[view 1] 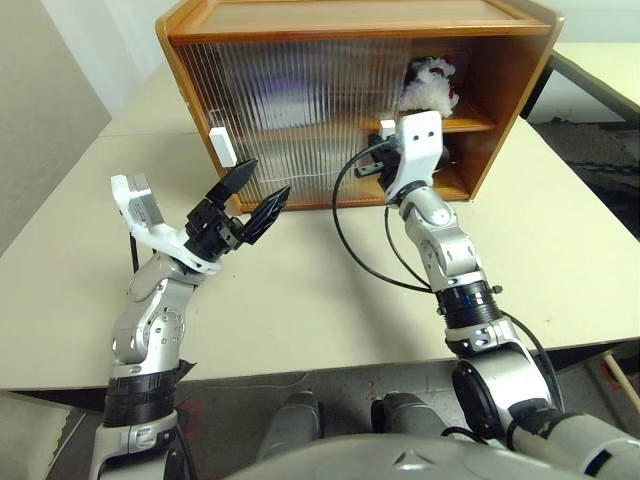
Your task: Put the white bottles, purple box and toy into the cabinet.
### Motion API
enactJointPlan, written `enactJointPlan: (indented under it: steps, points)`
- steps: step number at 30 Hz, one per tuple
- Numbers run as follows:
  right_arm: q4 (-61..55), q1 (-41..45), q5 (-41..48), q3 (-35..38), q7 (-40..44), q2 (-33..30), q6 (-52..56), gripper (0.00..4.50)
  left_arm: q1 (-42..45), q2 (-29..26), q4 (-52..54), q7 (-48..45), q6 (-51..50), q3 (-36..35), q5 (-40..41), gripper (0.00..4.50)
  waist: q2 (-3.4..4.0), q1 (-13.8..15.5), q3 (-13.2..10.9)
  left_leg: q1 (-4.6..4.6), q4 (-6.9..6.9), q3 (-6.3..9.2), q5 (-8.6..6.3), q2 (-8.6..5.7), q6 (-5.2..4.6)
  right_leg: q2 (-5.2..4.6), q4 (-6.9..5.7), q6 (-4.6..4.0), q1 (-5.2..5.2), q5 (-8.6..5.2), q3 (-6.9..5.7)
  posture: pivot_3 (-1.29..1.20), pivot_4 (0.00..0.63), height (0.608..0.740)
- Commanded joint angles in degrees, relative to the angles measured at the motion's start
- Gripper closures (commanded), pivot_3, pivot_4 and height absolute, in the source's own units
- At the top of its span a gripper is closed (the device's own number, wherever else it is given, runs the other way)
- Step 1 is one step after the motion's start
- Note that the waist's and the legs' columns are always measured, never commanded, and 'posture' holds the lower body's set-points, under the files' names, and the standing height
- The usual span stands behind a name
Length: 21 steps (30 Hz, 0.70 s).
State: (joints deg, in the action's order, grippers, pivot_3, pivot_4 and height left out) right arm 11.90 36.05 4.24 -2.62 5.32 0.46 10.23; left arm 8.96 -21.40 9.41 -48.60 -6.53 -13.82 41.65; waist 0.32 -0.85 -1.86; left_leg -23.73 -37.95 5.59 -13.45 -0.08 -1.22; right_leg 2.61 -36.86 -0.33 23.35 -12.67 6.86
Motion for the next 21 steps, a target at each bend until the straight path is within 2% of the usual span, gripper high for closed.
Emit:
enactJointPlan:
  steps: [1,10,21]
  points:
    - [-3.5,-1.7,-1.1,1.9,-2.8,-0.8,2.2,4.49,0.2,0.1,-0.2,-0.4,0.2,0.6,-0.7,0.0,0.0,0.0,0.0,0.01,0.0,0.0,0.0,0.0,0.0,0.0,0.0,0.0,0.01,0.01,0.0,-0.01,0.037,0.74]
    - [-4.0,-2.2,-1.9,7.2,-10.0,-2.5,4.6,4.49,0.5,0.2,-0.9,-0.8,0.2,0.7,-0.6,0.0,0.0,-0.1,0.0,0.01,0.05,0.0,0.01,0.01,-0.01,0.01,-0.16,0.03,0.0,0.05,0.01,-0.02,0.04,0.74]
    - [-1.7,-2.1,-4.5,9.4,-15.4,-4.8,3.6,4.49,0.3,0.4,-1.1,-1.2,0.3,0.9,-0.7,0.0,0.01,-0.3,0.0,0.01,0.11,0.0,0.02,0.02,-0.02,0.03,-0.15,0.26,0.03,0.05,0.03,-0.02,0.035,0.74]
